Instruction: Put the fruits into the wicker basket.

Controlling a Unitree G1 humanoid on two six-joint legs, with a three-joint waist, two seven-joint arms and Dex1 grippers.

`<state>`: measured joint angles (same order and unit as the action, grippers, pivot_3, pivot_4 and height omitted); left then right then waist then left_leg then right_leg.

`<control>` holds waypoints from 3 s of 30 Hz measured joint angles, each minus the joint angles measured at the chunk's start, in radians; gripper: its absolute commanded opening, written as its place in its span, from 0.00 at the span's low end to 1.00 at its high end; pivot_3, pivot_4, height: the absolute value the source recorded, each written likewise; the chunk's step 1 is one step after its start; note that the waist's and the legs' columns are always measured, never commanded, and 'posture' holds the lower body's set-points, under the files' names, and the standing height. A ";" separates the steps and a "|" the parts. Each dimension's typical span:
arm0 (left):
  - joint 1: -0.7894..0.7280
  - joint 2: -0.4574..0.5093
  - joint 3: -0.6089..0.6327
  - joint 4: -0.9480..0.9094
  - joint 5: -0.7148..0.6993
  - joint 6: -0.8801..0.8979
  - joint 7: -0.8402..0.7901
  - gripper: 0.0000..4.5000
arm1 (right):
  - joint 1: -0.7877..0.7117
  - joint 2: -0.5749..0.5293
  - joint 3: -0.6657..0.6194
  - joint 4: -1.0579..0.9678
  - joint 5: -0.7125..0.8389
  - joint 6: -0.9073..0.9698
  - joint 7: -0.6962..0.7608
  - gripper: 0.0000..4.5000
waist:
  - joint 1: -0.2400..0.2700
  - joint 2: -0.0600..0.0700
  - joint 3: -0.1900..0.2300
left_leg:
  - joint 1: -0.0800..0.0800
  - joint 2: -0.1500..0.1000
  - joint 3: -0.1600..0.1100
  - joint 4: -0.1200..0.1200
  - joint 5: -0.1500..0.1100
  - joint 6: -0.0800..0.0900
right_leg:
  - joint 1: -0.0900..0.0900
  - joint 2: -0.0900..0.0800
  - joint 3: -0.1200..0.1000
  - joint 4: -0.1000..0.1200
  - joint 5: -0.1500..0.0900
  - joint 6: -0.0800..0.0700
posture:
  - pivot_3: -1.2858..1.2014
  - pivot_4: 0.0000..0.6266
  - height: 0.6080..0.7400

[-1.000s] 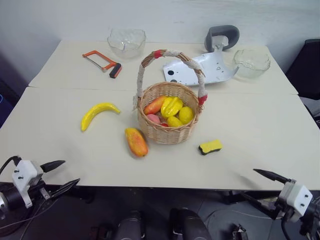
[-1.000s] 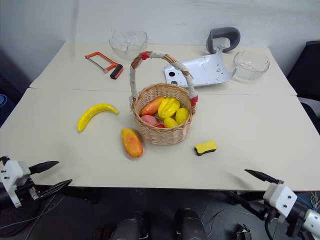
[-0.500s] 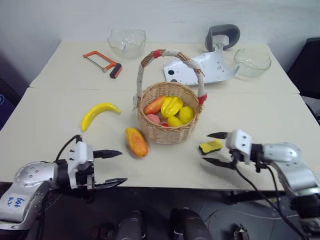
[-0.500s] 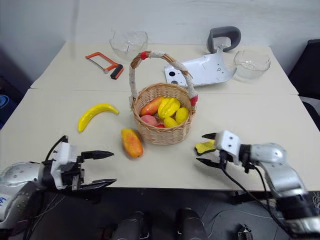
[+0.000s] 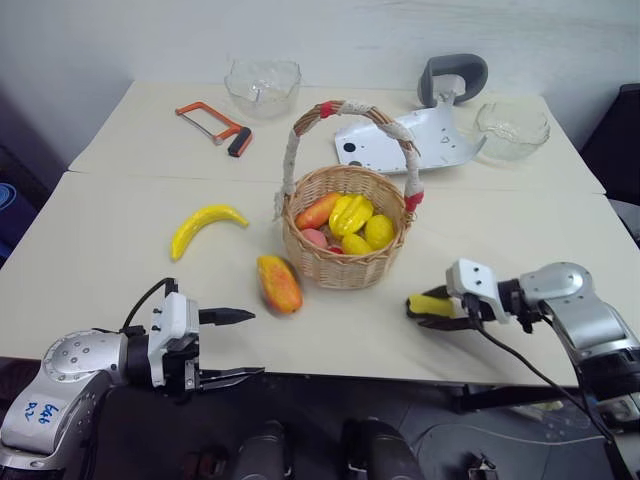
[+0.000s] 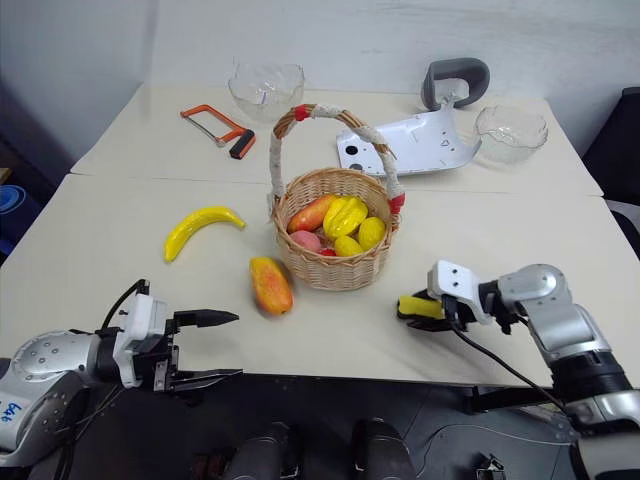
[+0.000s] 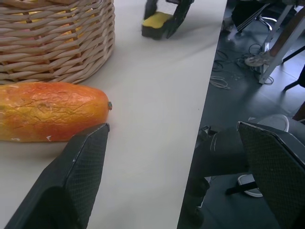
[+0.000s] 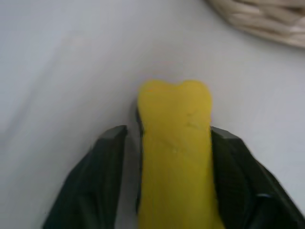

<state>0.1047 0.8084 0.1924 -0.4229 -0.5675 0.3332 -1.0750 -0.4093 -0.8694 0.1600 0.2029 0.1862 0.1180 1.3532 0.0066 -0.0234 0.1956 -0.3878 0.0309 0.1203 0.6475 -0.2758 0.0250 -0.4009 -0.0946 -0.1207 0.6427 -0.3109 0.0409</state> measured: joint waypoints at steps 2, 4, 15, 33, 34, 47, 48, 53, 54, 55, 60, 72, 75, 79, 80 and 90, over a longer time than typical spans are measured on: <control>-0.022 0.000 0.003 0.004 -0.003 0.000 -0.007 1.00 | 0.060 -0.006 -0.043 -0.039 0.032 0.021 -0.002 0.25 | 0.002 0.000 0.000 | 0.000 0.000 0.000 0.000 0.000 0.000 | 0.000 0.000 0.000 0.000 0.000 0.000 | 0.52 0.24 1.00; -0.051 -0.005 -0.005 0.006 -0.008 0.003 -0.009 1.00 | 0.159 -0.016 -0.121 -0.110 0.088 0.105 -0.037 0.25 | 0.008 0.000 0.000 | 0.000 0.000 0.000 0.000 0.000 0.000 | 0.000 0.000 0.000 0.000 0.000 0.000 | 0.52 0.24 1.00; -0.279 -0.092 -0.063 0.020 -0.084 0.095 0.020 1.00 | 0.137 -0.105 -0.381 0.094 0.043 0.265 -0.362 0.25 | -0.008 0.004 0.000 | 0.002 0.000 0.003 0.000 0.001 -0.001 | 0.001 0.002 0.001 0.000 0.000 0.001 | 0.52 0.24 1.00; -0.305 -0.066 -0.028 0.122 -0.071 0.060 -0.021 1.00 | -0.088 -0.032 -0.376 0.507 -0.069 -0.082 -0.556 0.76 | -0.030 0.006 0.002 | 0.000 0.000 0.003 -0.001 0.007 -0.009 | -0.002 0.002 0.002 0.001 0.000 0.003 | 0.52 0.24 1.00; -0.294 -0.064 -0.015 0.121 -0.071 0.058 -0.020 1.00 | -0.044 -0.036 -0.400 0.453 -0.049 -0.085 -0.543 0.85 | -0.030 0.006 0.002 | -0.001 0.000 0.003 -0.001 0.007 -0.009 | -0.002 0.002 0.002 0.001 0.000 0.003 | 0.52 0.24 1.00; 0.073 -0.035 0.423 0.405 -0.022 -0.050 0.046 1.00 | 0.443 0.148 -0.438 -0.465 0.363 -0.007 -0.298 0.99 | -0.030 0.007 0.002 | -0.002 0.002 0.002 -0.005 0.002 -0.004 | -0.006 0.002 0.002 0.001 -0.001 0.003 | 0.52 0.24 1.00; 0.135 -0.028 0.480 0.450 -0.023 -0.036 0.046 1.00 | 0.483 0.172 -0.422 -0.548 0.398 -0.008 -0.287 0.99 | -0.033 0.007 0.002 | -0.001 0.002 0.002 -0.007 0.001 -0.004 | -0.006 0.002 0.003 0.000 -0.002 0.002 | 0.52 0.24 1.00; 0.143 -0.024 0.716 0.694 -0.078 0.054 0.193 1.00 | 0.479 0.316 -0.290 -0.760 0.419 -0.009 -0.395 0.99 | -0.028 0.003 0.000 | -0.001 0.002 0.001 -0.006 -0.002 -0.008 | -0.007 0.001 0.002 0.000 -0.002 0.002 | 0.52 0.24 1.00; 0.150 -0.023 0.745 0.709 -0.082 0.070 0.221 1.00 | 0.465 0.340 -0.265 -0.776 0.396 -0.025 -0.412 0.99 | -0.027 0.001 -0.001 | -0.001 0.002 0.001 -0.006 -0.002 -0.008 | -0.006 0.001 0.002 0.000 -0.002 0.002 | 0.52 0.24 1.00; 0.165 -0.023 0.754 0.708 -0.082 0.085 0.243 1.00 | 0.444 0.368 -0.239 -0.783 0.358 -0.058 -0.431 0.99 | -0.025 0.000 -0.001 | -0.001 0.001 0.001 -0.006 -0.002 -0.008 | -0.006 0.000 0.002 -0.001 -0.002 0.002 | 0.52 0.24 1.00; 0.110 -0.048 0.692 0.663 -0.074 0.134 0.332 1.00 | 0.421 0.408 -0.191 -0.739 0.267 -0.111 -0.481 0.99 | -0.002 -0.004 -0.004 | -0.002 0.001 0.001 -0.009 -0.002 -0.008 | -0.009 -0.001 0.008 -0.006 -0.001 0.002 | 0.52 0.24 1.00; -0.673 0.047 0.114 0.714 0.040 0.465 0.471 1.00 | 0.325 0.430 -0.182 -0.607 0.150 -0.232 -0.550 0.99 | -0.012 -0.009 -0.007 | -0.002 0.000 0.009 -0.017 0.010 -0.013 | -0.008 -0.001 0.013 0.001 -0.001 0.005 | 0.52 0.24 1.00; -0.796 0.034 -0.014 0.858 0.143 0.423 0.458 1.00 | 0.309 0.409 -0.188 -0.582 0.141 -0.236 -0.550 0.99 | -0.026 -0.009 -0.007 | -0.002 0.001 0.011 -0.017 0.012 -0.013 | -0.010 0.001 0.013 0.001 -0.001 0.005 | 0.52 0.24 1.00; -0.928 -0.022 -0.130 1.120 0.281 0.322 0.445 0.96 | 0.308 0.406 -0.192 -0.575 0.117 -0.251 -0.561 1.00 | -0.034 -0.010 -0.006 | -0.002 0.002 0.012 -0.015 0.013 -0.013 | -0.010 0.002 0.014 0.003 -0.001 0.005 | 0.52 0.24 1.00; -0.946 -0.033 -0.141 1.162 0.299 0.307 0.434 0.92 | 0.313 0.406 -0.192 -0.575 0.114 -0.252 -0.564 1.00 | -0.035 -0.010 -0.006 | -0.002 0.002 0.012 -0.014 0.013 -0.012 | -0.010 0.002 0.014 0.003 -0.001 0.005 | 0.52 0.24 1.00; -0.996 -0.017 -0.166 1.288 0.369 0.212 0.285 0.27 | 0.370 0.407 -0.168 -0.600 0.114 -0.252 -0.574 1.00 | -0.033 -0.012 -0.005 | -0.002 0.002 0.012 -0.013 0.013 -0.013 | -0.010 0.001 0.014 0.005 -0.001 0.005 | 0.52 0.24 1.00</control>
<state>-0.8908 0.7913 0.0260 0.8652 -0.1982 0.5450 -0.7903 -0.0392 -0.4629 -0.0083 -0.3975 0.3000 -0.1336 0.7795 -0.0269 -0.0352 0.1907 -0.3902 0.0330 0.1318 0.6349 -0.2624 0.0124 -0.4112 -0.0938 -0.1069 0.6475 -0.3121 0.0460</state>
